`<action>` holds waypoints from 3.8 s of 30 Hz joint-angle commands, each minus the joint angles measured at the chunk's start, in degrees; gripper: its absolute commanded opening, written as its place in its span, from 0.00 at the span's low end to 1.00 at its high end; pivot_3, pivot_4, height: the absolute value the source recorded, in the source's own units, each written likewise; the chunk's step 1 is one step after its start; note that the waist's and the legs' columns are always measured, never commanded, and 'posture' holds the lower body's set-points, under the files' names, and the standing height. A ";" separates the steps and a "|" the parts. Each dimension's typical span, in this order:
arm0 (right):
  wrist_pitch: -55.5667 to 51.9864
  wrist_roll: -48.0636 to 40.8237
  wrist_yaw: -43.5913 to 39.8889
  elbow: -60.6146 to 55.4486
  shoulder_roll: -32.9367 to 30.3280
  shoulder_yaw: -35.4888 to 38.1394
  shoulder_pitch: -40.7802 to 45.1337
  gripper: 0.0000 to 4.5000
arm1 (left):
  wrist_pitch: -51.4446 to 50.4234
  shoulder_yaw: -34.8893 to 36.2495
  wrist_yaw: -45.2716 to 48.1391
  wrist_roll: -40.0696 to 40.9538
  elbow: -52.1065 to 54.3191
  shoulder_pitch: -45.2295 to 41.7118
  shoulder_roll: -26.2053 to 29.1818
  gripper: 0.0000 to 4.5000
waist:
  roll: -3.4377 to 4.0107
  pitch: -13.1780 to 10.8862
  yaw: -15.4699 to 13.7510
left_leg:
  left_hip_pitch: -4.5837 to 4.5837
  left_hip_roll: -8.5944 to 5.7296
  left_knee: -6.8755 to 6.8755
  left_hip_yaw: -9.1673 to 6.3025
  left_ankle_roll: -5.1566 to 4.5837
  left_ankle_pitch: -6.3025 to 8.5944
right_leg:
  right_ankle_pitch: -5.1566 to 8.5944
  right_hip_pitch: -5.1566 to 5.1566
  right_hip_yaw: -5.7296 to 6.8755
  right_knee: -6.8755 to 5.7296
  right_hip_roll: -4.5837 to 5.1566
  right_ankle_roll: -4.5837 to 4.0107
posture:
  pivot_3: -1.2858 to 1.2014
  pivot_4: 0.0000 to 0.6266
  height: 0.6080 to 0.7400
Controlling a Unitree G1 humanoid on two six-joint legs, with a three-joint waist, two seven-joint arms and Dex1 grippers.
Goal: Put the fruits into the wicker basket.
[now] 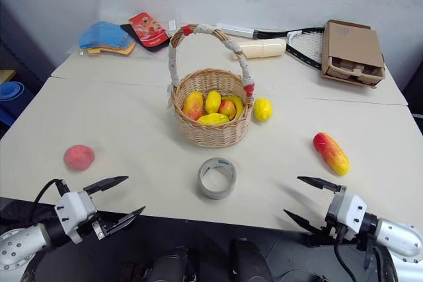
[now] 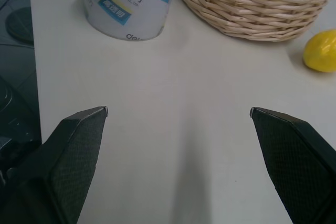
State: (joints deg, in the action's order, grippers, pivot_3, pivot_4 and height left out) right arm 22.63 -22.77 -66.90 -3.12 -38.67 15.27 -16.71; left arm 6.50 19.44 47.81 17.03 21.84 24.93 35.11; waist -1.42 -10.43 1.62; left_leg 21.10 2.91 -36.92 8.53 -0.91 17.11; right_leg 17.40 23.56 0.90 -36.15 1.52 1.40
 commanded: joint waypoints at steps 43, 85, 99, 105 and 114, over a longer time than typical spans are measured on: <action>-23.35 -15.60 3.94 -23.41 2.06 -6.99 10.63 1.00 | -23.17 -15.91 18.01 7.97 1.86 -37.42 13.60 0.01 | -0.07 -0.04 1.15 | -0.17 -0.09 -0.30 -0.16 0.67 -0.33 | 0.61 0.18 -0.13 -1.30 -0.03 0.10 | 0.52 0.24 1.00; -19.75 -9.11 3.12 -14.01 8.80 -15.51 20.49 1.00 | -17.61 14.38 29.53 7.35 -44.69 -26.00 31.43 0.81 | -0.29 -0.08 1.27 | 0.11 0.03 0.00 -0.12 0.82 -0.07 | 1.18 0.27 2.22 -1.58 1.65 -0.55 | 0.52 0.24 1.00; -27.40 -11.86 7.54 -20.21 7.98 -15.08 22.78 1.00 | -10.81 -4.80 17.37 -5.89 -53.60 -40.31 23.64 0.77 | -0.38 -0.02 1.32 | 0.06 -0.02 -0.04 -0.11 0.52 -0.37 | 1.15 0.16 2.28 -1.67 1.65 -0.24 | 0.52 0.24 1.00; -28.14 -11.62 8.10 -19.70 8.59 -15.67 23.99 1.00 | -9.65 -7.16 13.43 -7.72 -55.20 -42.11 22.50 0.42 | -0.13 0.05 1.38 | -0.03 -0.02 -0.05 -0.11 0.52 -0.37 | 1.15 0.10 2.28 -1.69 1.66 -0.23 | 0.52 0.24 1.00; -28.89 -10.67 9.68 -19.29 9.77 -16.49 26.52 1.00 | -7.43 -6.65 13.58 -6.74 -54.11 -41.06 23.83 0.07 | 0.01 0.07 1.46 | -0.08 -0.03 -0.06 -0.11 0.52 -0.39 | 1.16 0.07 2.28 -1.75 1.65 -0.22 | 0.52 0.24 1.00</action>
State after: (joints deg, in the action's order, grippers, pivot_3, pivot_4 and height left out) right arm -6.38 -33.10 -57.72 -21.05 -29.38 -1.59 9.06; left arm 0.00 14.06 60.70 11.41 -31.15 -18.28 58.76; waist -1.40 -10.37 3.09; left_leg 21.02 2.89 -36.98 8.42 -0.39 16.71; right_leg 18.56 23.63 3.17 -37.90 3.18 1.18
